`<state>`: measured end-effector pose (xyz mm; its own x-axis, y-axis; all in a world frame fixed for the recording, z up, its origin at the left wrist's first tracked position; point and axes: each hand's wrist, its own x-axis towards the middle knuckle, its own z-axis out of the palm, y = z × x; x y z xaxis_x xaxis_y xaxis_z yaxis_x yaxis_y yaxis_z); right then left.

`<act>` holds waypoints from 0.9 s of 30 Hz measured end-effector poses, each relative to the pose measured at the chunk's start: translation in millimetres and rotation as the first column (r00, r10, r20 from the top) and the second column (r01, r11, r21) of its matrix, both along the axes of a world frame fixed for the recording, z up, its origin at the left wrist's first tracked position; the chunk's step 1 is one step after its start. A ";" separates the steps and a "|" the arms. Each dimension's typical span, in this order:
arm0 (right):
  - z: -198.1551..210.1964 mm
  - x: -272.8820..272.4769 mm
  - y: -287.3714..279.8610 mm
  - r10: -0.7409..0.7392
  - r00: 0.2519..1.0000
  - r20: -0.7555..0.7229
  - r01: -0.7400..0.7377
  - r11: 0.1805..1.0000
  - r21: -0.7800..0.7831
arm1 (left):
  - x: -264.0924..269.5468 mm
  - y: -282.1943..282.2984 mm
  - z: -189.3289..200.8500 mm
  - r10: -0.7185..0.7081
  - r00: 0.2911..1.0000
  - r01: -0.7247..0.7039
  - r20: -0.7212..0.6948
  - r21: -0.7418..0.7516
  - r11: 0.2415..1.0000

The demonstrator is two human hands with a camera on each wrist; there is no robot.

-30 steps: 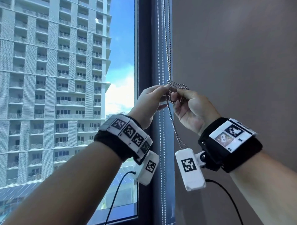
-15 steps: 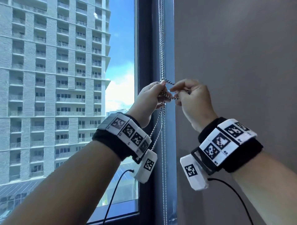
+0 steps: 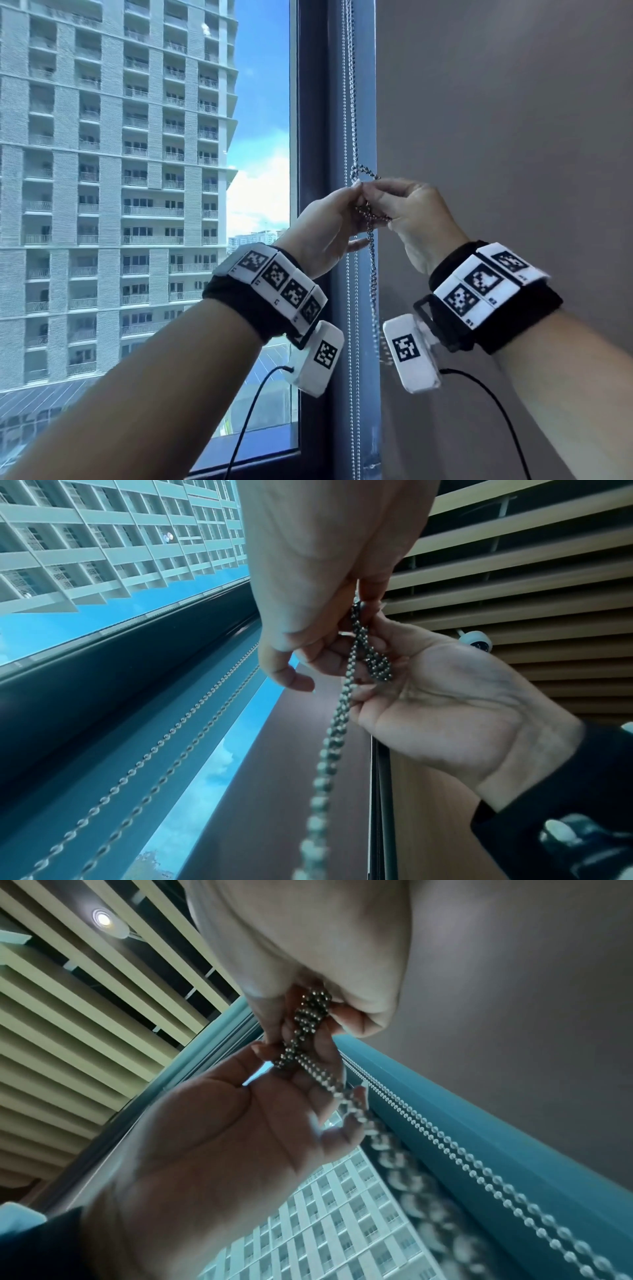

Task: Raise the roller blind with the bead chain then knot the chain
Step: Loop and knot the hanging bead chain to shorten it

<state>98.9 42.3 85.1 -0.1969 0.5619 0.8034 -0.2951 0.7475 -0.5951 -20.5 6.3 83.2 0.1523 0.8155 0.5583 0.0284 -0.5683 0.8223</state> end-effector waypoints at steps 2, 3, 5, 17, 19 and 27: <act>1.3 -0.2 -1.8 -0.020 1.000 0.008 0.020 1.000 -0.003 | -0.6 0.4 -1.6 -0.026 0.999 0.027 0.022 -0.010 1.000; 2.0 -1.0 -2.4 -0.050 0.999 0.020 0.051 0.999 -0.009 | -0.4 0.0 -2.2 -0.047 0.998 0.047 0.038 -0.015 0.999; 1.3 -1.6 -4.1 -0.101 0.994 0.040 0.103 0.994 -0.039 | 0.3 -1.5 -3.7 -0.062 0.995 0.062 0.074 -0.006 0.998; -13.1 17.0 -17.4 -0.063 0.993 -0.104 0.063 0.998 -0.008 | -7.9 -0.4 -15.1 0.451 0.875 -0.353 -0.175 0.407 0.843; -17.5 19.3 -18.4 0.007 0.990 -0.141 -0.005 1.000 0.017 | -8.1 0.0 -14.8 0.450 0.875 -0.350 -0.179 0.409 0.843; -67.4 16.9 -16.4 0.296 0.938 0.180 -0.256 0.943 -0.213 | -9.5 1.2 -16.0 0.347 0.938 -0.333 0.000 0.283 0.900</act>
